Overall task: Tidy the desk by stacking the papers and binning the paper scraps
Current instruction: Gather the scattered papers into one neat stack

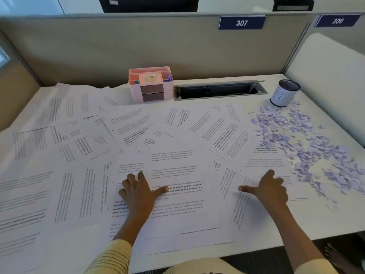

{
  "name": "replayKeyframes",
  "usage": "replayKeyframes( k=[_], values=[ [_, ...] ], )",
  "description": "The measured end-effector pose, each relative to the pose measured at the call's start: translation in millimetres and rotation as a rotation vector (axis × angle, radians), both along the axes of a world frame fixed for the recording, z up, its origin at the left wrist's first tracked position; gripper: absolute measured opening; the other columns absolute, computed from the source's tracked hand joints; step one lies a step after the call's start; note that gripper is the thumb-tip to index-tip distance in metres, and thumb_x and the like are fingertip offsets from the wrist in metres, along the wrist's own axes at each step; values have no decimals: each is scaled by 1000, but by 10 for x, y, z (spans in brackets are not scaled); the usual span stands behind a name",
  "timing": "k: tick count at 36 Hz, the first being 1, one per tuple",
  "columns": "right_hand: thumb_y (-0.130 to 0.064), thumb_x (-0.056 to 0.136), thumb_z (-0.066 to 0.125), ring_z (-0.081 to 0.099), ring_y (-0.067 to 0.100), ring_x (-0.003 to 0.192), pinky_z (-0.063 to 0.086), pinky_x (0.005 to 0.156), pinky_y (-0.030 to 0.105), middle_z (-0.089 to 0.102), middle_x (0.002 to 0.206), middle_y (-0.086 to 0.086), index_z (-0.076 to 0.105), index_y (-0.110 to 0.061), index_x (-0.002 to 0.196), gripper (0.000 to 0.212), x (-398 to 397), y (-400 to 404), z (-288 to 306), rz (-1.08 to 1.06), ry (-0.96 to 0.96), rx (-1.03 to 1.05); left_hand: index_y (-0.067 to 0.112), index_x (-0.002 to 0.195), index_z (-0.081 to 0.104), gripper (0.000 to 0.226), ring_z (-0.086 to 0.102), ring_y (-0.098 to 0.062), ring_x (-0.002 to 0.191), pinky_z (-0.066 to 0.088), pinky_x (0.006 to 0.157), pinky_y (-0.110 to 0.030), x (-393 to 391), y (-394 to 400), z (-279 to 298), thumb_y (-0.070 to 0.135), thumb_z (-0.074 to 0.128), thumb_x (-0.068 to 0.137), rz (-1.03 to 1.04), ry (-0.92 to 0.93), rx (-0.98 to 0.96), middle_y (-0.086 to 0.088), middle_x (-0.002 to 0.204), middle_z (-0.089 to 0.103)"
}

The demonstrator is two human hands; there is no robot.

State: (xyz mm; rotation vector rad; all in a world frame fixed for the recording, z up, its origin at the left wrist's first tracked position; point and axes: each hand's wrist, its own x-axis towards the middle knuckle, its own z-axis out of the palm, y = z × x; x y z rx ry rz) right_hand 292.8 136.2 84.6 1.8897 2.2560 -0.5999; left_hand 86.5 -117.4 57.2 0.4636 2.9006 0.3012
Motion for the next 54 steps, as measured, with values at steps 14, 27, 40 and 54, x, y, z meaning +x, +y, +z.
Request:
replayKeyframes(
  k=[14, 27, 40, 54],
  values=[
    [-16, 60, 89, 50, 36, 117, 43, 88, 38, 52, 127, 22, 42, 0, 129, 85, -38, -47, -26, -30, 394, -181, 11, 134, 39, 97, 39, -31, 121, 35, 96, -42, -134, -45, -4, 74, 65, 64, -67, -77, 14, -13, 128, 39],
    [-48, 59, 86, 55, 34, 121, 48, 93, 53, 52, 137, 16, 44, -14, 140, 97, 20, 212, 14, -376, 1399, -1037, 11, 141, 36, 94, 38, -33, 123, 35, 102, -43, -177, -153, -11, 59, 73, 70, -47, -173, 182, -15, 129, 39],
    [-43, 10, 95, 67, 30, 93, 59, 63, 37, 69, 107, 14, 62, -9, 109, 110, 309, 234, -137, -9, 849, -743, 15, 92, 58, 28, 59, -24, 92, 45, 80, -31, -282, -105, -20, 9, 79, 75, 38, -261, 478, -6, 100, 55],
    [-45, 33, 95, 67, 34, 100, 57, 75, 44, 67, 115, 19, 55, -4, 126, 108, -263, 383, 96, -36, 938, -932, 6, 116, 60, 38, 56, -23, 101, 46, 91, -34, -397, -78, 37, -1, 71, 81, 168, -465, 652, -5, 108, 60]
  ],
)
